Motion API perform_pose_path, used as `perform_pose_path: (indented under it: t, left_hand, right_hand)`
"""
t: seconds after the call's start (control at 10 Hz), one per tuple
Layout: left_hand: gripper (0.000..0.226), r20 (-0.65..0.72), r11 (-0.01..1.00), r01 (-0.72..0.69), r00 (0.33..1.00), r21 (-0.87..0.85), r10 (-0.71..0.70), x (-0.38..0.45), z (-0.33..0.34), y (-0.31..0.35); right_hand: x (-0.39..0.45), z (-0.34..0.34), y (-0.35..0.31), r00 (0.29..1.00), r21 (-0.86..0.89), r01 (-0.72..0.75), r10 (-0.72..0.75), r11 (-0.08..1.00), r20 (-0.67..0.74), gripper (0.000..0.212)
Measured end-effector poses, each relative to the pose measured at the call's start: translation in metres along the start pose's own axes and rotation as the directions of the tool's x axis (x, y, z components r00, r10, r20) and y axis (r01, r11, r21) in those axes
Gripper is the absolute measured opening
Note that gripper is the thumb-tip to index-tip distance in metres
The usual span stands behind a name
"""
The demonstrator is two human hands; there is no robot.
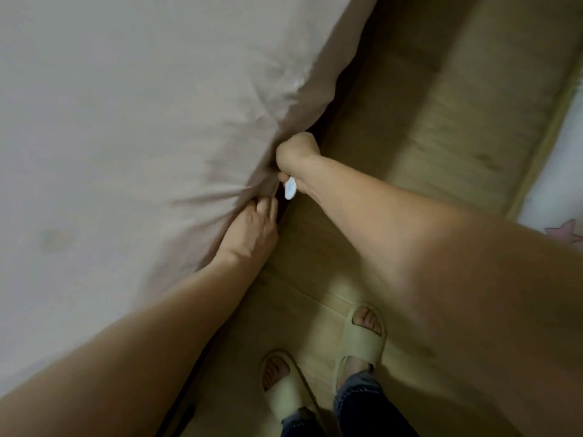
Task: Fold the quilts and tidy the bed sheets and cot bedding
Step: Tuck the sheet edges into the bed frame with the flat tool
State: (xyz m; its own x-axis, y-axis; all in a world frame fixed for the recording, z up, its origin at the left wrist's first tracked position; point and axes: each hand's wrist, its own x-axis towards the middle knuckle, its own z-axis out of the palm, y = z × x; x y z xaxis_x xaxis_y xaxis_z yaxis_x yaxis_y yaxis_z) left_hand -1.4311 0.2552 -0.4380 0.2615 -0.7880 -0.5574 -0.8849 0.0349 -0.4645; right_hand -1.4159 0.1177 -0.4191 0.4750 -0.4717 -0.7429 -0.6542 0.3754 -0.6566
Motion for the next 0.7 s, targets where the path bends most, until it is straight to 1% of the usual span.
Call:
perform_pose_path:
  t: [0.1,0.2,0.3,0.4,0.5,0.6,0.7]
  left_hand:
    - [0.041,0.042,0.987,-0.058,0.998,0.15,0.052,-0.002,-0.001,0.001]
    - [0.032,0.065,0.979,-0.064,0.997,0.193,0.052,0.003,-0.005,0.0]
    - [0.027,0.132,0.996,-0.036,0.991,0.083,0.025,-0.001,0.001,0.014]
    - [0.025,0.138,0.994,0.024,0.99,0.104,-0.039,-0.008,0.008,0.019]
    - [0.021,0.113,0.996,0.084,0.99,0.02,-0.086,-0.016,0.013,0.028]
    - [0.023,0.114,0.959,0.161,0.984,-0.234,-0.138,-0.016,0.031,0.035]
    - [0.03,0.149,0.891,0.218,0.974,-0.398,-0.171,-0.015,0.054,0.041]
  right_hand:
    - [-0.024,-0.029,0.025,0.998,0.042,-0.041,0.043,0.998,-0.039,0.024]
    - [-0.05,-0.049,0.048,0.999,0.042,-0.031,0.032,0.999,-0.032,0.016]
    - [-0.065,-0.056,0.067,0.999,0.029,0.007,-0.006,1.0,-0.041,0.018]
    - [-0.078,-0.051,0.073,0.998,0.085,0.025,-0.019,0.996,-0.067,0.017]
    - [-0.095,-0.044,0.086,0.995,0.083,0.045,-0.038,0.996,-0.09,0.018]
    - [-0.108,-0.041,0.106,0.99,0.117,0.024,-0.008,0.993,-0.138,0.016]
    - [-0.118,-0.037,0.123,0.989,0.13,-0.013,0.032,0.991,-0.143,0.02]
